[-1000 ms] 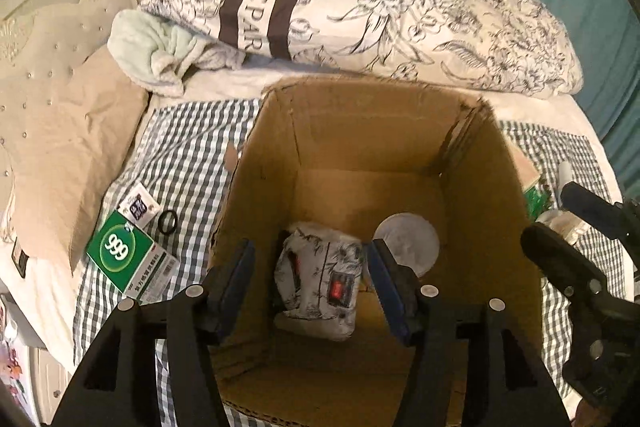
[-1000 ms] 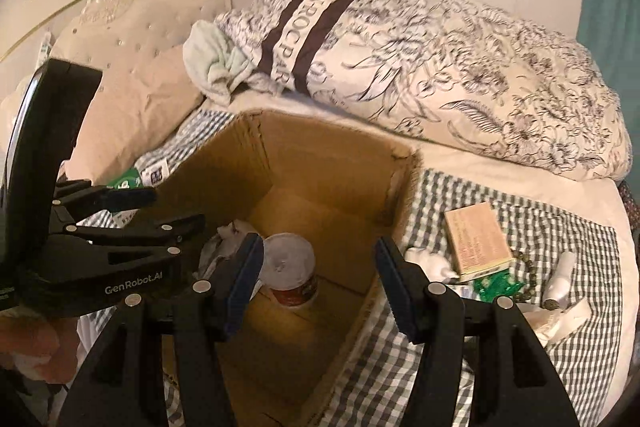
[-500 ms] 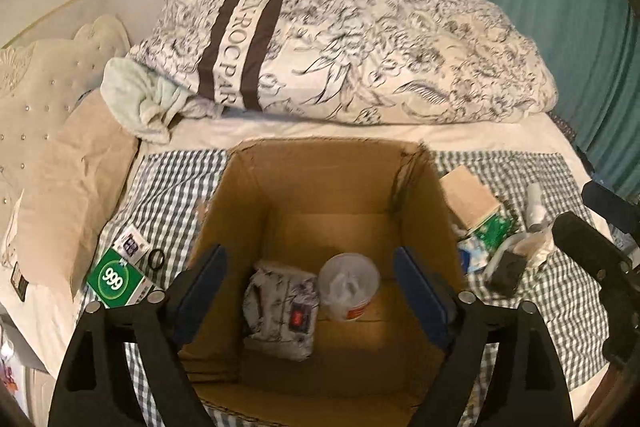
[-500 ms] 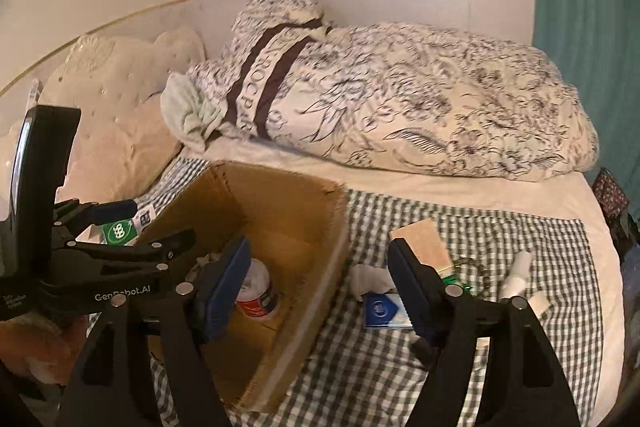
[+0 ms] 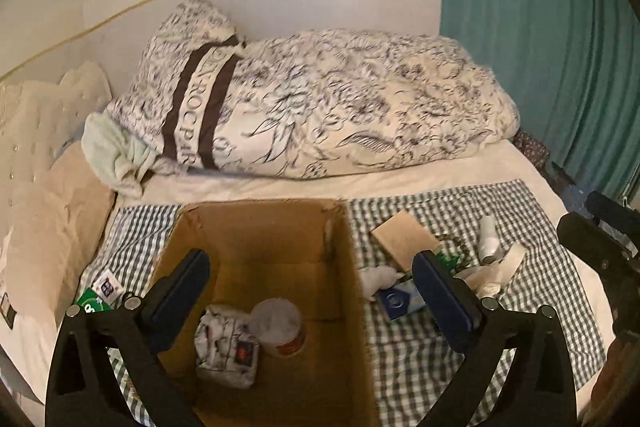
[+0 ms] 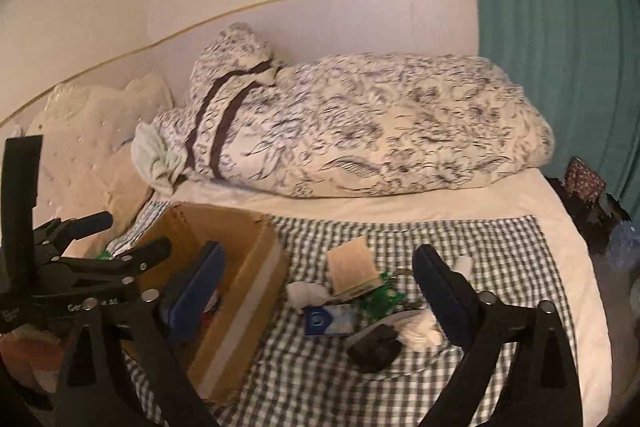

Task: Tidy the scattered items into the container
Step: 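Move both grippers back toward the remaining items on the gingham cloth, then grasp the black cup with the left gripper while the right gripper grasps the white tape roll, then carry the black cup and tape roll over the cardboard box with both grippers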

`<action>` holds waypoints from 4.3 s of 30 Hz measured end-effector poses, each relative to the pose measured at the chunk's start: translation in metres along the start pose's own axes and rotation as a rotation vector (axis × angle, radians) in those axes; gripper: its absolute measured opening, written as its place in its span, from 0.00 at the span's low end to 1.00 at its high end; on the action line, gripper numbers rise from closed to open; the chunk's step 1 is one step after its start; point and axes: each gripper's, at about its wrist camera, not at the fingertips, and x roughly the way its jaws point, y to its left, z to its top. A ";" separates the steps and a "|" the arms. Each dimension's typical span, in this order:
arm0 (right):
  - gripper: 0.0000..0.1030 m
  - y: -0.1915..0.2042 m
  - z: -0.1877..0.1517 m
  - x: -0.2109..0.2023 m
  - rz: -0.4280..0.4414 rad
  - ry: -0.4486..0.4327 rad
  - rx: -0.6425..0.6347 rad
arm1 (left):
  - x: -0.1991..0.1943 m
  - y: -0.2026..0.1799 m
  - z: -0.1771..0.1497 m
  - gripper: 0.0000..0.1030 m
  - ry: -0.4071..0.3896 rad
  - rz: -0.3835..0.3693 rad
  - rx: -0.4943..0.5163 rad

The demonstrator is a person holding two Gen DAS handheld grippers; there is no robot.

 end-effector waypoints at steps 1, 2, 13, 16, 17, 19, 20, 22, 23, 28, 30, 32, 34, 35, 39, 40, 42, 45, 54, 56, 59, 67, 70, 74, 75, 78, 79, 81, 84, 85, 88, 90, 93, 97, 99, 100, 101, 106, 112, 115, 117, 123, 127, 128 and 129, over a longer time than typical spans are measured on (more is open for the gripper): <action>0.99 -0.005 0.000 -0.001 -0.006 -0.002 0.006 | -0.001 -0.006 0.001 1.00 -0.003 -0.006 0.007; 1.00 -0.012 0.001 -0.003 -0.012 -0.006 0.013 | -0.001 -0.012 0.002 1.00 -0.006 -0.010 0.013; 1.00 -0.073 -0.007 -0.021 -0.095 -0.004 0.014 | -0.007 -0.072 0.003 1.00 -0.048 -0.070 0.023; 1.00 -0.086 -0.011 -0.022 -0.127 0.009 -0.012 | -0.008 -0.085 0.002 1.00 -0.059 -0.090 0.020; 1.00 -0.092 -0.012 -0.023 -0.138 0.013 -0.015 | -0.008 -0.088 0.001 1.00 -0.062 -0.093 0.020; 1.00 -0.101 -0.013 -0.023 -0.146 0.015 -0.005 | -0.005 -0.097 0.000 1.00 -0.066 -0.093 0.023; 1.00 -0.108 -0.014 -0.023 -0.146 0.017 0.008 | -0.003 -0.101 -0.001 1.00 -0.062 -0.091 0.026; 1.00 -0.117 -0.016 -0.023 -0.147 0.022 0.026 | 0.002 -0.107 -0.002 1.00 -0.050 -0.088 0.029; 1.00 -0.121 -0.017 -0.022 -0.150 0.024 0.033 | 0.004 -0.109 -0.003 1.00 -0.045 -0.088 0.027; 1.00 -0.140 -0.021 -0.022 -0.158 0.021 0.068 | 0.019 -0.122 -0.009 1.00 -0.009 -0.084 0.043; 1.00 -0.149 -0.026 -0.019 -0.150 0.027 0.096 | 0.027 -0.126 -0.012 1.00 0.008 -0.087 0.049; 1.00 -0.159 -0.033 -0.013 -0.143 0.038 0.131 | 0.034 -0.128 -0.016 1.00 0.023 -0.095 0.050; 1.00 -0.166 -0.037 -0.007 -0.145 0.054 0.146 | 0.042 -0.132 -0.020 1.00 0.044 -0.106 0.056; 1.00 -0.169 -0.039 -0.004 -0.150 0.061 0.149 | 0.046 -0.135 -0.022 1.00 0.052 -0.106 0.060; 1.00 -0.178 -0.047 0.010 -0.161 0.093 0.153 | 0.064 -0.142 -0.031 1.00 0.105 -0.126 0.058; 1.00 -0.181 -0.049 0.015 -0.162 0.106 0.155 | 0.068 -0.144 -0.033 1.00 0.112 -0.126 0.060; 1.00 -0.185 -0.053 0.024 -0.163 0.127 0.162 | 0.077 -0.148 -0.039 1.00 0.121 -0.110 0.073; 1.00 -0.189 -0.060 0.038 -0.156 0.164 0.162 | 0.091 -0.153 -0.048 1.00 0.142 -0.097 0.086; 1.00 -0.191 -0.080 0.080 -0.130 0.249 0.130 | 0.128 -0.164 -0.073 1.00 0.213 -0.078 0.122; 1.00 -0.193 -0.086 0.091 -0.119 0.275 0.130 | 0.134 -0.168 -0.077 1.00 0.223 -0.080 0.131; 1.00 -0.193 -0.092 0.104 -0.098 0.296 0.122 | 0.141 -0.173 -0.083 1.00 0.237 -0.087 0.144; 0.77 -0.190 -0.102 0.138 -0.023 0.354 0.092 | 0.172 -0.177 -0.101 0.88 0.301 -0.079 0.151; 0.71 -0.188 -0.106 0.150 0.001 0.378 0.095 | 0.181 -0.177 -0.106 0.82 0.324 -0.073 0.152; 0.70 -0.187 -0.109 0.160 0.034 0.378 0.114 | 0.191 -0.179 -0.110 0.82 0.337 -0.068 0.153; 0.69 -0.187 -0.109 0.161 0.038 0.376 0.120 | 0.192 -0.180 -0.111 0.82 0.338 -0.069 0.153; 0.51 -0.188 -0.110 0.165 0.047 0.367 0.139 | 0.196 -0.183 -0.114 0.77 0.343 -0.070 0.160; 0.45 -0.189 -0.110 0.165 0.054 0.363 0.153 | 0.197 -0.185 -0.114 0.72 0.346 -0.072 0.163; 0.37 -0.191 -0.111 0.165 0.062 0.355 0.168 | 0.200 -0.187 -0.116 0.56 0.355 -0.081 0.165; 0.23 -0.194 -0.111 0.162 0.062 0.338 0.180 | 0.205 -0.186 -0.119 0.35 0.376 -0.079 0.156; 0.23 -0.195 -0.110 0.162 0.068 0.334 0.190 | 0.204 -0.185 -0.119 0.32 0.371 -0.078 0.154; 0.21 -0.196 -0.110 0.159 0.071 0.325 0.193 | 0.201 -0.181 -0.118 0.21 0.361 -0.072 0.147; 0.19 -0.195 -0.109 0.157 0.078 0.322 0.193 | 0.199 -0.177 -0.116 0.12 0.364 -0.078 0.130; 0.12 -0.194 -0.108 0.153 0.085 0.309 0.193 | 0.194 -0.174 -0.113 0.12 0.353 -0.085 0.124; 0.03 -0.190 -0.104 0.144 0.067 0.283 0.164 | 0.185 -0.176 -0.111 0.12 0.335 -0.095 0.131; 0.03 -0.187 -0.102 0.140 0.069 0.283 0.150 | 0.180 -0.176 -0.110 0.12 0.326 -0.100 0.134; 0.03 -0.185 -0.101 0.137 0.067 0.276 0.146 | 0.178 -0.177 -0.109 0.12 0.323 -0.102 0.135; 0.03 -0.184 -0.100 0.134 0.064 0.265 0.143 | 0.176 -0.177 -0.108 0.12 0.319 -0.104 0.134; 0.03 -0.181 -0.095 0.119 0.063 0.238 0.133 | 0.161 -0.176 -0.102 0.12 0.291 -0.114 0.129; 0.03 -0.174 -0.086 0.094 0.053 0.197 0.127 | 0.136 -0.174 -0.091 0.11 0.240 -0.134 0.114; 0.03 -0.169 -0.085 0.078 0.037 0.179 0.115 | 0.121 -0.173 -0.085 0.11 0.201 -0.143 0.115; 0.03 -0.166 -0.085 0.068 0.024 0.168 0.108 | 0.113 -0.172 -0.082 0.11 0.186 -0.156 0.109; 0.03 -0.154 -0.081 0.037 -0.015 0.130 0.095 | 0.090 -0.162 -0.073 0.11 0.150 -0.192 0.079; 0.03 -0.143 -0.073 0.020 -0.022 0.094 0.098 | 0.075 -0.152 -0.066 0.11 0.124 -0.202 0.051; 0.03 -0.138 -0.071 0.015 -0.028 0.083 0.092 | 0.072 -0.149 -0.064 0.11 0.119 -0.205 0.045; 0.03 -0.134 -0.069 0.012 -0.036 0.074 0.085 | 0.068 -0.146 -0.062 0.11 0.114 -0.206 0.040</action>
